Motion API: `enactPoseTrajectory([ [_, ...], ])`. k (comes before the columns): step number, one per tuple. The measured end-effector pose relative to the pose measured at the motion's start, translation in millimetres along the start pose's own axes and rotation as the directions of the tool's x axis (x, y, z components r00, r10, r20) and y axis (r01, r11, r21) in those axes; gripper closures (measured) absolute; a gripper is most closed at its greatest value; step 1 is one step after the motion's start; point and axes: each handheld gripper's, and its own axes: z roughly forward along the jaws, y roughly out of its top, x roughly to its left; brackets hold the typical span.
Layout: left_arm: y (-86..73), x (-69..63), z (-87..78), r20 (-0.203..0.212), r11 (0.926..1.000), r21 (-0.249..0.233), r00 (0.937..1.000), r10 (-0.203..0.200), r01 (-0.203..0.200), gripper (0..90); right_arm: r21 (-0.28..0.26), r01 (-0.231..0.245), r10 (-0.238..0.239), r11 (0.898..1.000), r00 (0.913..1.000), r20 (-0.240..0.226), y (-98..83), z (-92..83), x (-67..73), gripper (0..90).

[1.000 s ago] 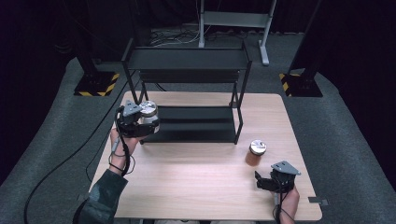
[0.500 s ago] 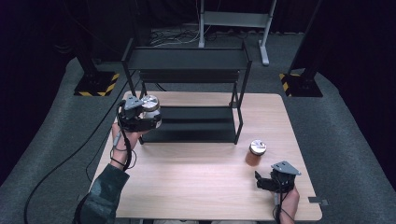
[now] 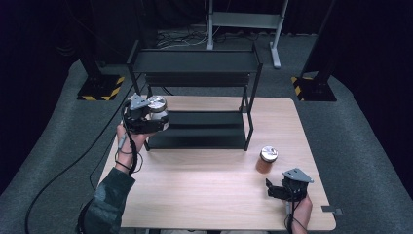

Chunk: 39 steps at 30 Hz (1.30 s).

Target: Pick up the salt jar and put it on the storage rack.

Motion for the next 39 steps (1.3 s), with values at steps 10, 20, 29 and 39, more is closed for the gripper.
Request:
enactPoseTrajectory([
  [10, 10.1, -1.1, -1.9, 0.001, 0.9999, -0.006, 0.9999, 0.014, -0.014, 30.5, 0.000, 0.001, -0.001, 1.000, 1.0000, -0.001, -0.1, 0.0, 0.0, 0.1],
  [20, 16.7, -1.4, -1.3, 0.005, 0.9997, -0.019, 0.9999, 0.014, -0.014, 30.5, -0.002, 0.001, -0.001, 1.000, 1.0000, -0.001, -0.4, -0.1, -0.4, 0.1],
  [29, 22.4, -0.9, -2.2, 0.008, 0.9996, -0.026, 0.9999, 0.013, -0.013, 30.6, -0.002, 0.003, -0.003, 1.000, 1.0000, -0.001, -0.3, -0.1, 0.0, 0.1],
  [39, 32.9, -1.5, -4.7, 0.006, 0.9989, -0.038, 0.9996, 0.026, -0.026, 30.5, -0.003, 0.001, -0.001, 1.000, 1.0000, 0.001, -0.5, -0.2, 0.0, 0.1],
])
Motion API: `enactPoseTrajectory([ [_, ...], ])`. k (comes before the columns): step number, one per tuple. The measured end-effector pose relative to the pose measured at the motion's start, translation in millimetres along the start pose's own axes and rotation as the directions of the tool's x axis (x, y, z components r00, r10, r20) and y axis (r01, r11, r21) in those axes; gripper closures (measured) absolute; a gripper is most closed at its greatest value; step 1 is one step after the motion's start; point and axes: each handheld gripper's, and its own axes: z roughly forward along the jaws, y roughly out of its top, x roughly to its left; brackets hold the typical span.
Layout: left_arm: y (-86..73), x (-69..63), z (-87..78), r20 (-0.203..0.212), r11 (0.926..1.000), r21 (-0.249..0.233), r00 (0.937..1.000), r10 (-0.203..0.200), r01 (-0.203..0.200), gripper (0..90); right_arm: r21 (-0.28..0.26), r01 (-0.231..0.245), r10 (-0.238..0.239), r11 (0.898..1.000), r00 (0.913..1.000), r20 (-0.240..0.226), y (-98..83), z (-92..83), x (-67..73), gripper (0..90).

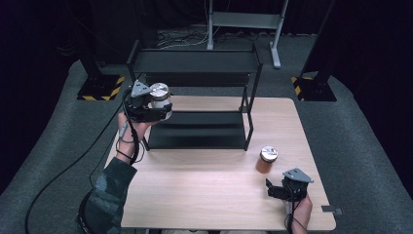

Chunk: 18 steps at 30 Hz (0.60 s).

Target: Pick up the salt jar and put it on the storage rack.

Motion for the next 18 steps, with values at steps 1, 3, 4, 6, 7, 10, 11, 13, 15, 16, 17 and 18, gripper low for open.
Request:
enactPoseTrajectory([
  [1, 0.8, -0.2, -0.1, 0.000, 1.0000, -0.002, 1.0000, 0.000, 0.000, 30.5, 0.000, 0.000, 0.000, 1.000, 1.0000, 0.000, 0.0, 0.0, 0.0, 0.1],
  [3, 2.5, -0.5, -0.1, 0.000, 1.0000, -0.005, 1.0000, 0.001, -0.001, 30.6, -0.001, 0.000, 0.000, 1.000, 1.0000, 0.000, -0.1, 0.0, 0.0, 0.1],
  [4, 3.8, -0.3, 0.0, 0.001, 1.0000, -0.005, 1.0000, 0.002, -0.002, 30.5, 0.000, 0.000, 0.000, 1.000, 1.0000, 0.000, 0.0, 0.0, 0.0, 0.1],
  [6, 5.5, -0.3, 0.6, 0.001, 1.0000, -0.007, 1.0000, 0.002, -0.002, 30.5, 0.000, 0.000, 0.000, 1.000, 1.0000, 0.001, 0.1, 0.0, 0.1, 0.1],
  [7, 6.9, -0.1, 0.9, 0.001, 1.0000, -0.006, 1.0000, 0.003, -0.003, 30.5, 0.000, 0.001, -0.001, 1.000, 1.0000, 0.001, -0.1, 0.0, 0.2, 0.1],
  [10, 9.4, 0.0, 1.1, 0.000, 0.9999, -0.010, 1.0000, 0.004, -0.004, 30.5, 0.001, 0.000, 0.000, 1.000, 1.0000, 0.001, 0.1, 0.1, 0.1, 0.1],
  [11, 11.6, 0.3, 1.1, 0.002, 0.9999, -0.013, 1.0000, 0.003, -0.003, 30.5, 0.000, 0.001, -0.001, 1.000, 1.0000, 0.001, 0.0, 0.0, 0.2, 0.1],
  [13, 13.7, 0.0, 1.0, 0.002, 0.9999, -0.013, 1.0000, 0.006, -0.006, 30.5, 0.000, 0.000, 0.000, 1.000, 1.0000, 0.000, 0.0, 0.1, 0.1, 0.1],
  [15, 16.6, -0.7, 0.9, 0.002, 0.9998, -0.013, 0.9999, 0.013, -0.013, 30.5, -0.001, 0.000, 0.000, 1.000, 1.0000, 0.000, -0.1, 0.0, 0.0, 0.1],
  [16, 17.9, -1.2, 1.0, 0.001, 0.9998, -0.014, 0.9999, 0.014, -0.014, 30.5, -0.001, 0.000, 0.000, 1.000, 1.0000, 0.000, -0.2, -0.1, 0.0, 0.1],
  [17, 19.4, -1.1, 0.8, 0.002, 0.9998, -0.013, 0.9999, 0.016, -0.016, 30.5, -0.001, 0.000, 0.000, 1.000, 1.0000, 0.000, -0.2, 0.0, 0.0, 0.1],
  [18, 20.9, -1.0, 0.9, 0.003, 0.9997, -0.014, 0.9998, 0.018, -0.018, 30.6, 0.000, 0.000, 0.000, 1.000, 1.0000, 0.000, 0.0, 0.0, 0.1, 0.1],
])
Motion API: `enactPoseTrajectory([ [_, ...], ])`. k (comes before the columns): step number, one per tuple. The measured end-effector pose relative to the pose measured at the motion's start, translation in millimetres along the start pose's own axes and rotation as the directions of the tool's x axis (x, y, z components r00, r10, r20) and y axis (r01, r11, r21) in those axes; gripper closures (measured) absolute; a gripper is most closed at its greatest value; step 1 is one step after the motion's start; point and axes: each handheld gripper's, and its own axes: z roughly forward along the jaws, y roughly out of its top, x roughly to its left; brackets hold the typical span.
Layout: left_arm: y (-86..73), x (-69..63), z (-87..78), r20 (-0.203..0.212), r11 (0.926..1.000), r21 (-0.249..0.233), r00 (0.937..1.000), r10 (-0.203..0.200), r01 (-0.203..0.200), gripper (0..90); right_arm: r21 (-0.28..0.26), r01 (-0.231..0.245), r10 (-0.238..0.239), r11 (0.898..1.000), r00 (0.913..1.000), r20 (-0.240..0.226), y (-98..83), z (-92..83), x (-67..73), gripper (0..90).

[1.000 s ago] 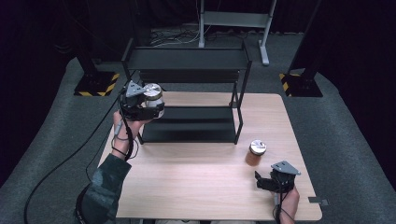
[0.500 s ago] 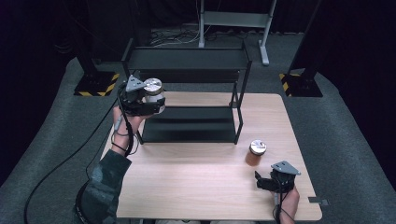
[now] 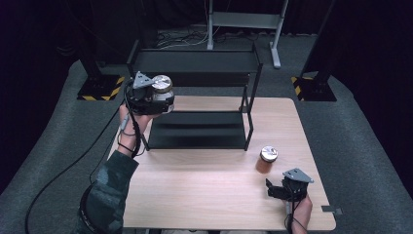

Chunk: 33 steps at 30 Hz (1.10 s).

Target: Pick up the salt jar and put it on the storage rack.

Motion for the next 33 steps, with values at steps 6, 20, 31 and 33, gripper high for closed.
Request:
enactPoseTrajectory([
  [6, 7.6, -0.6, 0.7, -0.003, 1.0000, -0.003, 1.0000, 0.005, -0.005, 30.5, 0.000, -0.001, 0.001, 1.000, 1.0000, 0.000, -0.1, -0.1, -0.1, 0.1],
  [20, 21.4, -2.2, 0.5, -0.002, 0.9998, -0.010, 0.9998, 0.019, -0.019, 30.6, -0.001, -0.001, 0.001, 1.000, 1.0000, -0.001, -0.2, -0.1, -0.3, 0.1],
  [31, 30.6, -1.9, -0.4, 0.005, 0.9996, -0.019, 0.9997, 0.022, -0.022, 30.5, 0.001, -0.001, 0.001, 1.000, 1.0000, -0.001, 0.1, 0.0, -0.4, 0.1],
  [33, 32.0, -2.2, -0.4, 0.006, 0.9996, -0.021, 0.9997, 0.022, -0.022, 30.5, 0.000, 0.000, 0.000, 1.000, 1.0000, -0.002, 0.0, 0.0, -0.6, 0.1],
])
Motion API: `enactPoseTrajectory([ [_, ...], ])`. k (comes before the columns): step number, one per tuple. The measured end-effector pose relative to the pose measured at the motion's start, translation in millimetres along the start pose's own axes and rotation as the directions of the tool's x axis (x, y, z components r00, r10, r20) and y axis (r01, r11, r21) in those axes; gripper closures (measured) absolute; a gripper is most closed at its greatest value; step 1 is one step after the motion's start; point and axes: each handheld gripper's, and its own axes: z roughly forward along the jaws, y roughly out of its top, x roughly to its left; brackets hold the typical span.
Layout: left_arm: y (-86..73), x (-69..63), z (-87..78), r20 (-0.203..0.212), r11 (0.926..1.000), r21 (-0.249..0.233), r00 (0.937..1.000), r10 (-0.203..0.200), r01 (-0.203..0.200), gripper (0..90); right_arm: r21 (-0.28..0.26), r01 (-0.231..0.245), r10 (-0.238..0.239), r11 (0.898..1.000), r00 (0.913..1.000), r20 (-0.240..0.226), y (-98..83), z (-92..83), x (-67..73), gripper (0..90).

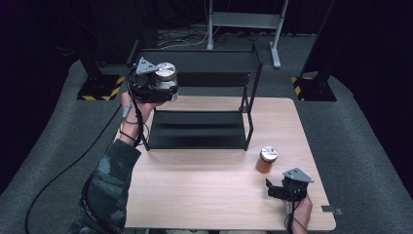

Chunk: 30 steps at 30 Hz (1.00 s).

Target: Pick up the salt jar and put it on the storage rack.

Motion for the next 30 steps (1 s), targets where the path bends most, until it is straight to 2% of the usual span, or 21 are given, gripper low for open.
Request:
enactPoseTrajectory([
  [30, 26.8, 2.6, 1.0, 0.015, 0.9997, -0.024, 0.9999, -0.005, 0.006, 30.6, -0.001, -0.003, 0.003, 1.000, 1.0000, -0.001, -0.2, -0.3, -0.1, 0.1],
])
